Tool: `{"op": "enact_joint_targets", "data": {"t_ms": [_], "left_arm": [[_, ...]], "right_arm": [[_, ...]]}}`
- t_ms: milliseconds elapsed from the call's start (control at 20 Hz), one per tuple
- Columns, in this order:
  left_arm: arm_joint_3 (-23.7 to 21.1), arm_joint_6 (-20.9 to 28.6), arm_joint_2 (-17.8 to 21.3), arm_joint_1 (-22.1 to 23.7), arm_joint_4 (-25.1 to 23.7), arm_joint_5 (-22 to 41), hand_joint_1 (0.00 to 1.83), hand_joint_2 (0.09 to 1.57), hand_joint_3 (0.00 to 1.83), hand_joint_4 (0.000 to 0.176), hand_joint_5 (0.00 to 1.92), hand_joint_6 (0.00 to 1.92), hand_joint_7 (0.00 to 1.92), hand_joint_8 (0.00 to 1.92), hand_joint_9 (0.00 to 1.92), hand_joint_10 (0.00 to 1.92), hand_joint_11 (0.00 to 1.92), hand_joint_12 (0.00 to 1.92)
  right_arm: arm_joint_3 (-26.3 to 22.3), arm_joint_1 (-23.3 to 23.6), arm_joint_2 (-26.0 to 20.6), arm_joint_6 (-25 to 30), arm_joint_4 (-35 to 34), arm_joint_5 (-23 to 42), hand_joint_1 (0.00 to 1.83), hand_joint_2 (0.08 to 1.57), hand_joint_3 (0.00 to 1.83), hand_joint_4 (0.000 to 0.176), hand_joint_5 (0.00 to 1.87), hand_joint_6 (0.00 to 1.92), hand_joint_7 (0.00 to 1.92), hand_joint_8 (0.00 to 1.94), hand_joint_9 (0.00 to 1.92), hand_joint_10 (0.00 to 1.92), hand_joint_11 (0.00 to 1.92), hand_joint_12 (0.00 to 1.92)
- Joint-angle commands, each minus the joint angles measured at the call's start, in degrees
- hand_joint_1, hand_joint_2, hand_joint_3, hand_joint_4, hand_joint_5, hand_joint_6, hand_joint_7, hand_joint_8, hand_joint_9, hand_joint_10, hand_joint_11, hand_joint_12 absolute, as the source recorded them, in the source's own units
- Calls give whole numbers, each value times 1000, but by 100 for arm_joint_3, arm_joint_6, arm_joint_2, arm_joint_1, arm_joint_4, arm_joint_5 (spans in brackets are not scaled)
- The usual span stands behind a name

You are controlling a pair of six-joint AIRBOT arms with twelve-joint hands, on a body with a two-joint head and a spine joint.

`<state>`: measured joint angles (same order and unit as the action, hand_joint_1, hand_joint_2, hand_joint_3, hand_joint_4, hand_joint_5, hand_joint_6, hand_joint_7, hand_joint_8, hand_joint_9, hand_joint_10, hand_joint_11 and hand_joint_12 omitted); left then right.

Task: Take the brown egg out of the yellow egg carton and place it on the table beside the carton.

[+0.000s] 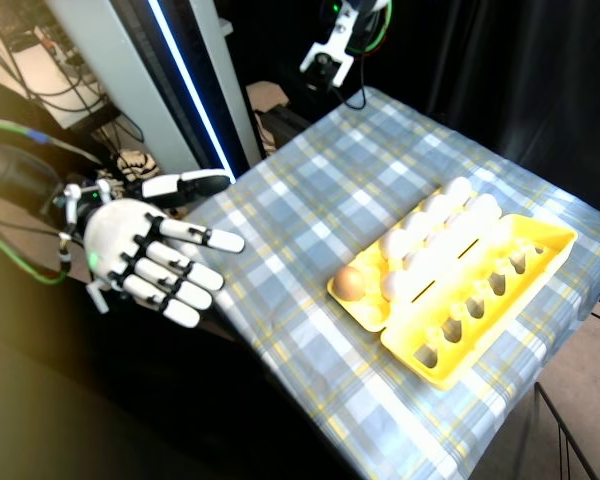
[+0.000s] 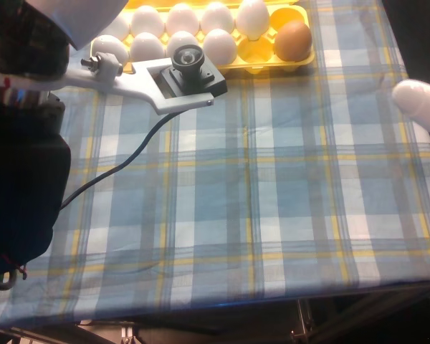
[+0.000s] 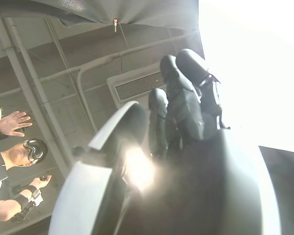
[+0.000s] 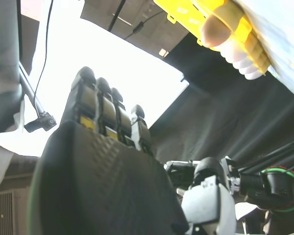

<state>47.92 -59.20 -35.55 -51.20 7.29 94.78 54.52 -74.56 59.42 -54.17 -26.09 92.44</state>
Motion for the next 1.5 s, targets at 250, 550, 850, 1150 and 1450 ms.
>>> {"op": "enact_joint_targets", "data": {"t_ms": [250, 550, 850, 1150, 1450], "left_arm": [[-47, 49, -76, 106, -215, 469, 833, 1571, 111, 0, 409, 18, 500, 26, 579, 1019, 387, 1459], [-46, 48, -68, 106, -215, 469, 875, 1571, 178, 0, 409, 2, 316, 1, 531, 847, 369, 1328], [-44, 48, -63, 105, -215, 469, 907, 1571, 113, 0, 459, 8, 332, 5, 709, 526, 597, 1218], [-44, 48, -56, 103, -216, 469, 705, 1571, 149, 0, 364, 0, 361, 8, 548, 649, 277, 1388], [-45, 48, -56, 102, -216, 469, 571, 1571, 137, 0, 391, 0, 554, 3, 554, 848, 299, 1510]], "right_arm": [[294, 650, -38, 33, 662, 67, 0, 994, 14, 100, 1, 0, 3, 1, 0, 0, 0, 0], [995, 1960, 130, -23, 1421, -1549, 98, 1029, 8, 36, 146, 10, 298, 15, 134, 19, 0, 0], [1866, 2846, 779, 85, 1984, -3132, 239, 1120, 7, 30, 270, 13, 337, 8, 253, 17, 50, 21], [2136, 2935, 957, 141, 2037, -3529, 337, 1156, 0, 13, 388, 3, 516, 11, 381, 9, 168, 67], [2200, 2933, 959, 141, 2098, -3775, 451, 1130, 0, 0, 494, 9, 639, 5, 538, 15, 238, 96]]}}
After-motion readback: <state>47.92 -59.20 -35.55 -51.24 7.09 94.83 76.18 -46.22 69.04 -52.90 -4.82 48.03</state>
